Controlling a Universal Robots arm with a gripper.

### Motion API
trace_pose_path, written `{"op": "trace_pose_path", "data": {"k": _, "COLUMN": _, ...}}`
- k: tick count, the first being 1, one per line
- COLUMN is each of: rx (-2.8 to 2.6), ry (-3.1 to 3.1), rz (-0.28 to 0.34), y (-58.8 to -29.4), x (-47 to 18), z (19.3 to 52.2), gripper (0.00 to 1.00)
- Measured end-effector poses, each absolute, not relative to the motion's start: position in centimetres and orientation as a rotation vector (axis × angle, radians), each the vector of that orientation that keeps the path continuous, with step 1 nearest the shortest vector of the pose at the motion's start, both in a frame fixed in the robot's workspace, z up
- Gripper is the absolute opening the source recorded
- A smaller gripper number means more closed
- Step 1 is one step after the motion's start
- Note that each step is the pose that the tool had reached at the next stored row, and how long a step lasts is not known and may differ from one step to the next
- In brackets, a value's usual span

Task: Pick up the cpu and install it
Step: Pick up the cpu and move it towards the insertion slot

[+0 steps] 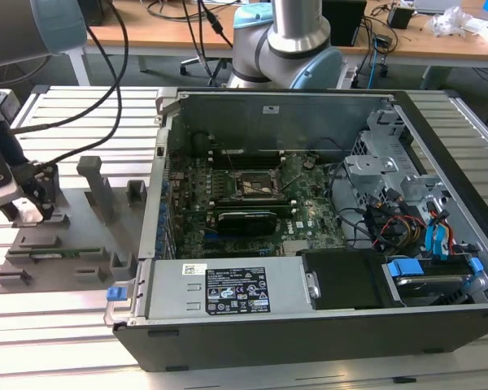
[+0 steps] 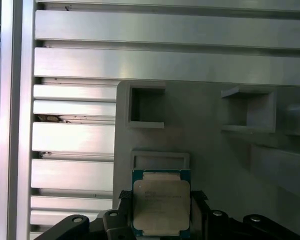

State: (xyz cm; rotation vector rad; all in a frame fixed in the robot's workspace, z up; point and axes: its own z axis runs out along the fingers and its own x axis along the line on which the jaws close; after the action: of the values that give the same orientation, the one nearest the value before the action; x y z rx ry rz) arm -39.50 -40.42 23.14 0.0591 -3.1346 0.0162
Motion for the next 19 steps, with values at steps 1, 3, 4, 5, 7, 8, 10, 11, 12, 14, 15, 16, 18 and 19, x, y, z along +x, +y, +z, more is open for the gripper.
{"op": "trace_pose_path", "data": {"k": 1, "rx": 0.059, "ry": -3.135, "rz": 0.016, "y": -40.4, "x": -39.5, "z": 23.3, "gripper": 0.55}}
{"op": "trace_pose_path", "data": {"k": 3, "rx": 0.059, "ry": -3.135, "rz": 0.016, "y": -40.4, "x": -39.5, "z": 23.6, "gripper": 0.55}}
{"op": "trace_pose_path", "data": {"k": 4, "rx": 0.059, "ry": -3.135, "rz": 0.016, "y": -40.4, "x": -39.5, "z": 23.7, "gripper": 0.55}}
{"op": "trace_pose_path", "data": {"k": 5, "rx": 0.059, "ry": -3.135, "rz": 0.016, "y": -40.4, "x": -39.5, "z": 23.8, "gripper": 0.55}}
{"op": "trace_pose_path", "data": {"k": 7, "rx": 0.059, "ry": -3.135, "rz": 0.016, "y": -40.4, "x": -39.5, "z": 24.1, "gripper": 0.55}}
{"op": "trace_pose_path", "data": {"k": 8, "rx": 0.059, "ry": -3.135, "rz": 0.016, "y": -40.4, "x": -39.5, "z": 24.2, "gripper": 0.55}}
{"op": "trace_pose_path", "data": {"k": 10, "rx": 0.059, "ry": -3.135, "rz": 0.016, "y": -40.4, "x": -39.5, "z": 24.5, "gripper": 0.55}}
{"op": "trace_pose_path", "data": {"k": 11, "rx": 0.059, "ry": -3.135, "rz": 0.016, "y": -40.4, "x": -39.5, "z": 24.6, "gripper": 0.55}}
{"op": "trace_pose_path", "data": {"k": 12, "rx": 0.059, "ry": -3.135, "rz": 0.016, "y": -40.4, "x": -39.5, "z": 24.7, "gripper": 0.55}}
{"op": "trace_pose_path", "data": {"k": 14, "rx": 0.059, "ry": -3.135, "rz": 0.016, "y": -40.4, "x": -39.5, "z": 24.9, "gripper": 0.55}}
{"op": "trace_pose_path", "data": {"k": 15, "rx": 0.059, "ry": -3.135, "rz": 0.016, "y": -40.4, "x": -39.5, "z": 25.0, "gripper": 0.55}}
{"op": "trace_pose_path", "data": {"k": 16, "rx": 0.059, "ry": -3.135, "rz": 0.016, "y": -40.4, "x": -39.5, "z": 25.2, "gripper": 0.55}}
{"op": "trace_pose_path", "data": {"k": 18, "rx": 0.059, "ry": -3.135, "rz": 0.016, "y": -40.4, "x": -39.5, "z": 25.3, "gripper": 0.55}}
{"op": "trace_pose_path", "data": {"k": 19, "rx": 0.059, "ry": -3.135, "rz": 0.016, "y": -40.4, "x": -39.5, "z": 25.4, "gripper": 0.55}}
